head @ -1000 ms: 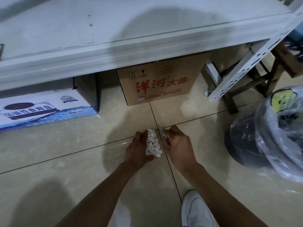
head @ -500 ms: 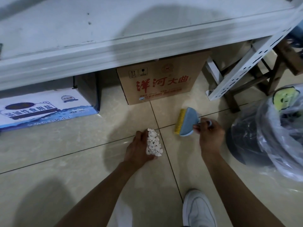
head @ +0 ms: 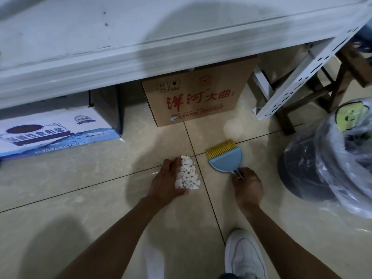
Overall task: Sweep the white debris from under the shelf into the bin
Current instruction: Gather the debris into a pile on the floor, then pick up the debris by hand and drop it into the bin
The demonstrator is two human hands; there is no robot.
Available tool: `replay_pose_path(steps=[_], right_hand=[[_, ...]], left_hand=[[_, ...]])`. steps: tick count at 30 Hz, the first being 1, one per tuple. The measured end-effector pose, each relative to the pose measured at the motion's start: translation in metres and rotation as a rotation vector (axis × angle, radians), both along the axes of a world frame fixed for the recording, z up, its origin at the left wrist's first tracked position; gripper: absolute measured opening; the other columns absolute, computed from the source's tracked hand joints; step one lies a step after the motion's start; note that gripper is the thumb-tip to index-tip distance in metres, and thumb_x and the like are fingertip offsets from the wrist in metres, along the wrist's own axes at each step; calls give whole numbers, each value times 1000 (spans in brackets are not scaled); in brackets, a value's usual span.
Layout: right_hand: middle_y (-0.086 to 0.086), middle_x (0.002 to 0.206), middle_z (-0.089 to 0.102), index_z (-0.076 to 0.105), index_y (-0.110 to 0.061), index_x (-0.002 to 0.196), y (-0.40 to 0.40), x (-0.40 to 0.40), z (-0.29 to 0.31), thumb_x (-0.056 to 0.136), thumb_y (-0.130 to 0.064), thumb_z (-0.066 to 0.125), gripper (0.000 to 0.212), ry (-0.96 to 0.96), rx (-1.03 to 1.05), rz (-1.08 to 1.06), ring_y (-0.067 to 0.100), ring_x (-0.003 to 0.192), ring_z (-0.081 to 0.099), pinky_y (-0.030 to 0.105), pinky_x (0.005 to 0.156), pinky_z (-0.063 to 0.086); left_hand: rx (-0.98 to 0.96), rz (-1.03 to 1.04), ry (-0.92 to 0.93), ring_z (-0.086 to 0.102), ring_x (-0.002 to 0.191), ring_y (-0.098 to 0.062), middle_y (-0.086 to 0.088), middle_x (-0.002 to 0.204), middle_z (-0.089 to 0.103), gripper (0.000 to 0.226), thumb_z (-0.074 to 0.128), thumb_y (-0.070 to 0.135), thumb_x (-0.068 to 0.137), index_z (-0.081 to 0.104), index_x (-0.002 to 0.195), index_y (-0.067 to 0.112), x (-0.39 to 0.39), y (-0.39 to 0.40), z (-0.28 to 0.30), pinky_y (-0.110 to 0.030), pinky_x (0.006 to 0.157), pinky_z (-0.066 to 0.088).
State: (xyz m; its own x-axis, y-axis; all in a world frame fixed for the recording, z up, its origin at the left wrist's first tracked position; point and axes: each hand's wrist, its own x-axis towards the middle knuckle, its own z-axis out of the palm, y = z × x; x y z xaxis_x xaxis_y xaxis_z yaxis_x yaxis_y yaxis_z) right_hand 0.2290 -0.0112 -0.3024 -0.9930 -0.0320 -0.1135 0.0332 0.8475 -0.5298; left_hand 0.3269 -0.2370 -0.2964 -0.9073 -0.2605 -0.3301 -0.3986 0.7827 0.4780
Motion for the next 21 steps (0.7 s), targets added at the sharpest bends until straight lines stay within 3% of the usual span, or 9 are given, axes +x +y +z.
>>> replay_pose_path(steps=[6, 9, 13, 15, 18, 21], right_hand=[[10, 99, 62, 64, -13, 102, -12, -5, 8, 83, -31, 68, 26, 45, 267, 160, 27, 90, 61, 36, 73, 49], [13, 116, 58, 57, -12, 119, -21, 5, 14, 80, -30, 72, 45, 81, 184, 214, 28, 101, 60, 39, 80, 53], [19, 142, 38, 24, -8, 150, -53, 35, 14, 76, -35, 76, 93, -77, 117, 688, 30, 115, 59, 35, 91, 55], [18, 149, 25, 5, -8, 153, -67, 41, 10, 74, -39, 77, 112, -212, 166, 751, 29, 122, 52, 33, 96, 51], [23, 156, 8, -8, -4, 152, -86, 33, 6, 76, -39, 76, 118, -280, 218, 730, 32, 136, 37, 35, 107, 42], [28, 155, 7, -9, 1, 151, -108, 10, 0, 77, -44, 74, 120, -317, 267, 759, 36, 141, 28, 37, 112, 33]], left_hand=[[10, -93, -5, 48, 124, -23, -3, 141, 26, 120, 85, 47, 60, 15, 152, 18, 5, -15, 2, -35, 98, 50], [-8, -141, -34, 48, 125, -22, -5, 144, 23, 123, 85, 47, 61, 12, 153, 14, 2, -25, 5, -30, 101, 45], [-52, -231, -60, 53, 120, -26, -8, 144, 22, 127, 86, 47, 59, 8, 153, 10, -8, -35, 9, -33, 98, 50], [-89, -292, -99, 53, 121, -29, -10, 146, 19, 132, 87, 47, 59, 3, 153, 9, -16, -38, 10, -36, 98, 50], [-115, -367, -201, 47, 131, -31, -13, 155, 10, 137, 86, 46, 61, -7, 153, 8, -32, -42, 9, -37, 102, 46], [-106, -434, -257, 38, 139, -29, -15, 158, 4, 132, 83, 44, 67, -11, 153, 12, -49, -44, 12, -38, 107, 43]])
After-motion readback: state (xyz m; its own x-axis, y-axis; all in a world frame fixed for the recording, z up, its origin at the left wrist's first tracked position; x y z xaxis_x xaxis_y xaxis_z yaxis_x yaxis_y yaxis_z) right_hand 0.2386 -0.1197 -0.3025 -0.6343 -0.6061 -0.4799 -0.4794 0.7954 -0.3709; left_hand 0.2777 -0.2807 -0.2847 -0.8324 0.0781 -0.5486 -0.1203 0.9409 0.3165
